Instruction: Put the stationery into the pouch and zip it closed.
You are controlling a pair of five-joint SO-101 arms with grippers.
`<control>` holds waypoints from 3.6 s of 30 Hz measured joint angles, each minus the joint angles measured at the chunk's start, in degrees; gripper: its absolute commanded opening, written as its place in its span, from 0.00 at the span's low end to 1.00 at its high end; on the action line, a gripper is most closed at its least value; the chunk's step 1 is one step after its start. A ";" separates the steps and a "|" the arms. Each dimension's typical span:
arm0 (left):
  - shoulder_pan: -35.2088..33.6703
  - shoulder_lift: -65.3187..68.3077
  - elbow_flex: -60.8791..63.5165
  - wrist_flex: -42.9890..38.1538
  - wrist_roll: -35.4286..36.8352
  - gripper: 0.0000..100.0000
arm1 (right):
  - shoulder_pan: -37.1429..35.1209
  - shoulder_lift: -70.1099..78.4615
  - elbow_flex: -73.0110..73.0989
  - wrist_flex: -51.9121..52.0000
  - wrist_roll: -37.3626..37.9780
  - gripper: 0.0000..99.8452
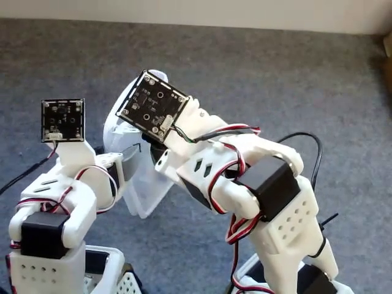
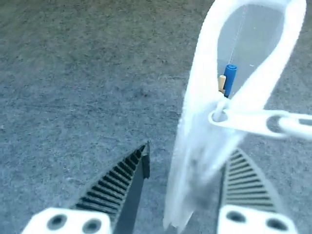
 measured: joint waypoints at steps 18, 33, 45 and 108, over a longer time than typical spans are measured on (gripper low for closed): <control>0.35 -10.29 7.38 -4.04 -0.97 0.00 | 8.09 0.09 0.09 -2.37 -5.10 0.01; 3.52 -35.78 19.16 -5.19 -3.87 0.00 | 12.31 -2.20 0.26 -8.18 -5.10 0.01; 3.52 -35.96 19.25 -5.36 -3.96 0.00 | 16.35 7.38 6.68 -27.08 -5.10 0.01; 3.34 -36.75 13.10 -5.27 -3.78 0.01 | 6.42 -14.86 23.30 -19.25 -1.93 0.01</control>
